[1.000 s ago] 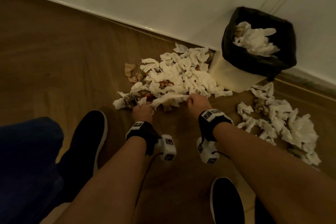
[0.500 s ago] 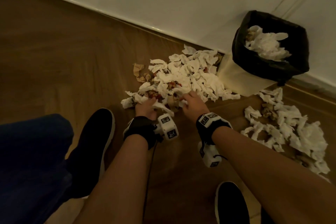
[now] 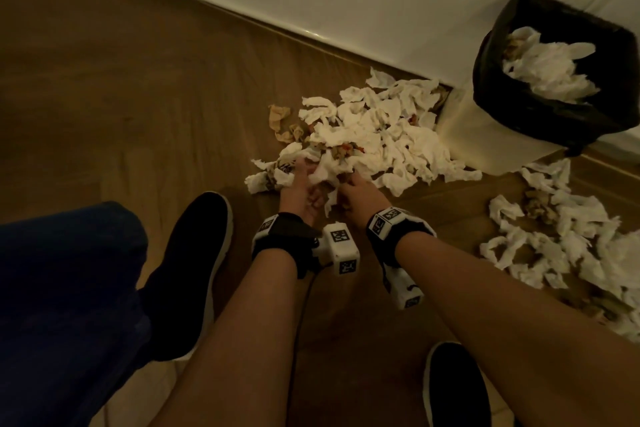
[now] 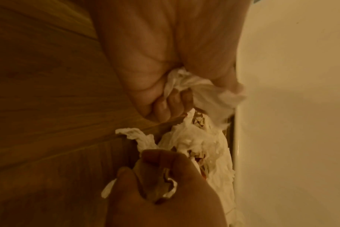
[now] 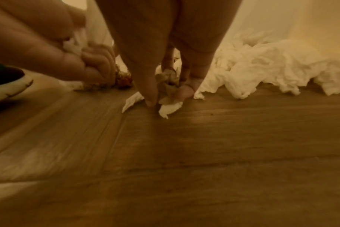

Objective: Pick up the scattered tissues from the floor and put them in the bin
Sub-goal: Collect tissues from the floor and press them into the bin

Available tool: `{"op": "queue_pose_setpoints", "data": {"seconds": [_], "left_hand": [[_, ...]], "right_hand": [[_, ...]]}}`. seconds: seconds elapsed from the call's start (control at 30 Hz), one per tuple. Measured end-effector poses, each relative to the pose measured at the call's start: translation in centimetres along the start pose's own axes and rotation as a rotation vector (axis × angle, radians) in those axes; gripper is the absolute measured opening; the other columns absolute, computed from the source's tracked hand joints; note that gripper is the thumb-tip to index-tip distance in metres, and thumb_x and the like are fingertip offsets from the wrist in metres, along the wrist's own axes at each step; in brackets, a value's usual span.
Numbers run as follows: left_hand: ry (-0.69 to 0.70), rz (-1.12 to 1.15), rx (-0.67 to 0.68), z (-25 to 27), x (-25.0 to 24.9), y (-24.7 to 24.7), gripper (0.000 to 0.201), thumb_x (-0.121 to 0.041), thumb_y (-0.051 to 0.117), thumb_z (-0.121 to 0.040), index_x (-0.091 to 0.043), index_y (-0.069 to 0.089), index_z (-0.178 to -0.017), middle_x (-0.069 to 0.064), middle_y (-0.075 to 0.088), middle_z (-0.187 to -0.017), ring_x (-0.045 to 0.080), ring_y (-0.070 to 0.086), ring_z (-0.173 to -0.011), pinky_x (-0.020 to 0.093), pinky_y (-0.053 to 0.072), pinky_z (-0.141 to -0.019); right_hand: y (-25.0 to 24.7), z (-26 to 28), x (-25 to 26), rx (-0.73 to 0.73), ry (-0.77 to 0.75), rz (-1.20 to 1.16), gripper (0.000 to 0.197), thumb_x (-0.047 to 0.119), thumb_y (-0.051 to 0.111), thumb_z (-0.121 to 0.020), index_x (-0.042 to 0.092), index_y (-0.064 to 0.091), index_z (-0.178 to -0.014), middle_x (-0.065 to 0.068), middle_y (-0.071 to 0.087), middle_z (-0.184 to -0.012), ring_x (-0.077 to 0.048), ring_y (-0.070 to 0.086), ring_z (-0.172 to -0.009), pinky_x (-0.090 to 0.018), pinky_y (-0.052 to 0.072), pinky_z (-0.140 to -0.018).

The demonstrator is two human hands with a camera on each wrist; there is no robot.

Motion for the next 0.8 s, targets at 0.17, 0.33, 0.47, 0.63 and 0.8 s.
{"op": "queue_pose_setpoints", "data": {"seconds": [0.17,0.33,0.47,0.63,0.8], "left_hand": [[0.026,-0.150,0.023,0.6,0.4,0.4,0.029,-0.003,0.051,-0.093,-0.001,0.054,-0.122,0.015,0.062,-0.107,0.025,0.063,-0.096,0.035,0.053,-0.082],[0.070,-0.044,0.054,1.6,-0.6,1.2,0.032,0.006,0.032,-0.097,-0.003,0.047,-0.123,0.011,0.056,-0.098,0.020,0.057,-0.078,0.027,0.053,-0.069],[0.156,-0.210,0.019,2.5,-1.6,1.6,0.029,-0.014,0.029,-0.102,-0.015,0.047,-0.125,0.000,0.036,-0.066,0.006,0.029,-0.040,0.016,0.026,-0.035],[0.299,-0.600,-0.029,5.5,-4.8,5.1,0.071,-0.078,0.027,-0.081,-0.016,0.058,-0.065,-0.007,0.034,-0.044,0.012,0.029,-0.040,0.022,0.026,-0.043],[0.398,-0.921,0.085,7.7,-7.2,11.6,0.039,-0.021,0.031,-0.100,0.003,0.046,-0.127,-0.004,0.035,-0.069,0.017,0.042,-0.065,0.039,0.046,-0.075]], "right_hand": [[-1.8,0.9,-0.6,-0.155,0.080,-0.186,0.033,0.012,0.053,-0.088,0.012,0.047,-0.120,-0.012,0.043,-0.123,-0.032,0.052,-0.103,-0.036,0.045,-0.083],[-3.7,3.1,-2.6,-0.303,0.208,-0.490,0.044,0.009,0.036,-0.096,0.017,0.034,-0.139,-0.015,0.041,-0.140,-0.031,0.049,-0.117,-0.035,0.043,-0.092],[-4.4,5.3,-4.6,-0.356,0.326,-0.624,0.033,0.007,0.031,-0.098,0.014,0.044,-0.128,-0.014,0.051,-0.130,-0.030,0.053,-0.110,-0.032,0.043,-0.083],[-7.1,7.6,-6.6,-0.400,0.386,-0.669,0.026,0.012,0.035,-0.098,0.008,0.050,-0.119,-0.018,0.049,-0.127,-0.034,0.051,-0.110,-0.034,0.042,-0.087],[-12.4,9.9,-9.1,-0.538,0.449,-0.753,0.028,0.007,0.035,-0.097,0.008,0.049,-0.121,-0.015,0.026,-0.137,-0.035,0.046,-0.111,-0.028,0.035,-0.100]]}}
Point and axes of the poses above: each hand's wrist, its own z-axis away from the middle knuckle, its own y-axis out of the palm, x = y × z, the point moved 4 cm from there along -z, towards the middle knuckle
